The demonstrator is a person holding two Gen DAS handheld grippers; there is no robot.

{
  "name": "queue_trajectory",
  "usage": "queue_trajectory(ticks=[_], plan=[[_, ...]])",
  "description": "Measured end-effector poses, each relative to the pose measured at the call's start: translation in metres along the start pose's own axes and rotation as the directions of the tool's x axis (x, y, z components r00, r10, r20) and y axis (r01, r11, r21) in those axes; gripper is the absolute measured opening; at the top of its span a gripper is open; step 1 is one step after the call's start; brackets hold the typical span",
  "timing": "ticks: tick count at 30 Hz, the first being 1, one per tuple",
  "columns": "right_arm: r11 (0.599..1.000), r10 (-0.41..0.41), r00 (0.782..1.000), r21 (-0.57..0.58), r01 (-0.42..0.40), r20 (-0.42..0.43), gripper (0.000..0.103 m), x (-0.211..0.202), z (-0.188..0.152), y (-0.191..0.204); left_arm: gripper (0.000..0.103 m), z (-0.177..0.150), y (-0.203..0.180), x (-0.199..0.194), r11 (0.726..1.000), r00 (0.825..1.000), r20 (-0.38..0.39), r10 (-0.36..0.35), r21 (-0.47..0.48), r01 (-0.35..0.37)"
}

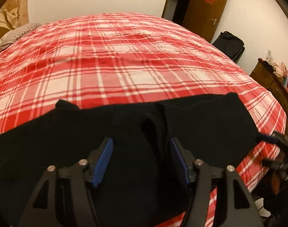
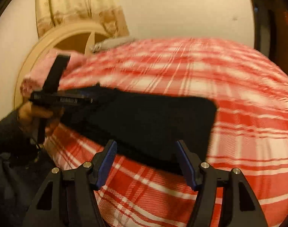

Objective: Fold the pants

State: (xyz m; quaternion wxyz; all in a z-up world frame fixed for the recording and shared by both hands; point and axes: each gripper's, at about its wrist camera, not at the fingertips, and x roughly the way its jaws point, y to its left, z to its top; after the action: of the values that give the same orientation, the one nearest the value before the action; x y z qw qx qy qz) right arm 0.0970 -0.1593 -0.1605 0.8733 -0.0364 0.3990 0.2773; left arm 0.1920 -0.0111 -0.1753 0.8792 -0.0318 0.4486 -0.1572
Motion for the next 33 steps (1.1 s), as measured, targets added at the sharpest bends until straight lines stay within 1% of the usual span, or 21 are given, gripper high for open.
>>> queue_trajectory(ticks=[1, 3, 5, 7, 10, 12, 15, 18, 20, 22, 24, 26, 28, 29, 30, 31, 33], plan=[[1.0, -0.022, 0.999, -0.018, 0.022, -0.04, 0.066, 0.008, -0.003, 0.001, 0.065, -0.001, 0.0, -0.001, 1.0, 1.0, 0.005, -0.004, -0.002, 0.004], [0.998, -0.039, 0.999, -0.054, 0.037, -0.031, 0.066, 0.007, -0.003, 0.006, 0.065, -0.001, 0.003, -0.008, 1.0, 1.0, 0.01, -0.027, -0.009, 0.027], [0.998, -0.01, 0.999, -0.065, 0.008, -0.042, 0.066, 0.002, 0.007, 0.011, 0.065, -0.003, 0.007, -0.018, 0.999, 0.999, 0.027, -0.036, -0.011, 0.036], [0.996, 0.015, 1.0, -0.092, -0.016, -0.01, 0.066, -0.006, 0.02, 0.019, 0.065, -0.006, 0.018, -0.034, 1.0, 0.998, 0.054, -0.028, -0.009, 0.029], [0.988, 0.037, 0.999, -0.15, -0.034, 0.018, 0.066, -0.001, 0.044, 0.038, 0.066, -0.012, 0.04, -0.056, 1.0, 0.996, 0.085, 0.02, -0.021, -0.019], [0.981, 0.079, 0.997, -0.181, -0.074, 0.024, 0.066, 0.011, 0.06, 0.054, 0.069, -0.017, 0.055, -0.067, 0.998, 0.993, 0.101, 0.066, -0.028, -0.064], [0.968, 0.137, 0.99, -0.215, -0.13, 0.019, 0.066, 0.035, 0.077, 0.077, 0.071, -0.024, 0.085, -0.085, 0.988, 0.981, 0.121, 0.153, -0.042, -0.149], [0.955, 0.179, 0.984, -0.237, -0.176, -0.012, 0.066, 0.068, 0.09, 0.095, 0.071, -0.032, 0.123, -0.098, 0.972, 0.969, 0.111, 0.22, -0.11, -0.208], [0.953, 0.172, 0.985, -0.247, -0.173, -0.025, 0.066, 0.091, 0.095, 0.105, 0.071, -0.04, 0.149, -0.105, 0.953, 0.958, 0.098, 0.269, -0.169, -0.25], [0.961, 0.15, 0.987, -0.229, -0.157, -0.047, 0.066, 0.104, 0.097, 0.111, 0.071, -0.05, 0.168, -0.11, 0.937, 0.953, 0.08, 0.293, -0.225, -0.269], [0.958, 0.168, 0.985, -0.229, -0.174, -0.046, 0.066, 0.101, 0.094, 0.115, 0.075, -0.061, 0.184, -0.113, 0.924, 0.956, 0.067, 0.284, -0.286, -0.254], [0.946, 0.165, 0.985, -0.275, -0.17, -0.04, 0.066, 0.089, 0.084, 0.123, 0.076, -0.068, 0.19, -0.114, 0.918, 0.957, 0.067, 0.282, -0.308, -0.249], [0.938, 0.129, 0.991, -0.32, -0.136, -0.042, 0.065, 0.077, 0.07, 0.13, 0.076, -0.074, 0.192, -0.112, 0.914, 0.954, 0.061, 0.293, -0.311, -0.26], [0.936, 0.12, 0.991, -0.326, -0.132, -0.055, 0.065, 0.073, 0.064, 0.131, 0.076, -0.075, 0.194, -0.111, 0.912, 0.953, 0.059, 0.296, -0.315, -0.263], [0.937, 0.102, 0.992, -0.328, -0.119, -0.069, 0.064, 0.071, 0.058, 0.132, 0.076, -0.076, 0.196, -0.111, 0.91, 0.953, 0.061, 0.298, -0.319, -0.264], [0.938, 0.082, 0.993, -0.332, -0.104, -0.081, 0.053, 0.072, 0.054, 0.133, 0.076, -0.077, 0.199, -0.111, 0.909, 0.951, 0.063, 0.302, -0.32, -0.267], [0.94, 0.039, 0.993, -0.332, -0.073, -0.107, 0.037, 0.08, 0.047, 0.132, 0.076, -0.077, 0.202, -0.111, 0.905, 0.948, 0.061, 0.313, -0.321, -0.278]])
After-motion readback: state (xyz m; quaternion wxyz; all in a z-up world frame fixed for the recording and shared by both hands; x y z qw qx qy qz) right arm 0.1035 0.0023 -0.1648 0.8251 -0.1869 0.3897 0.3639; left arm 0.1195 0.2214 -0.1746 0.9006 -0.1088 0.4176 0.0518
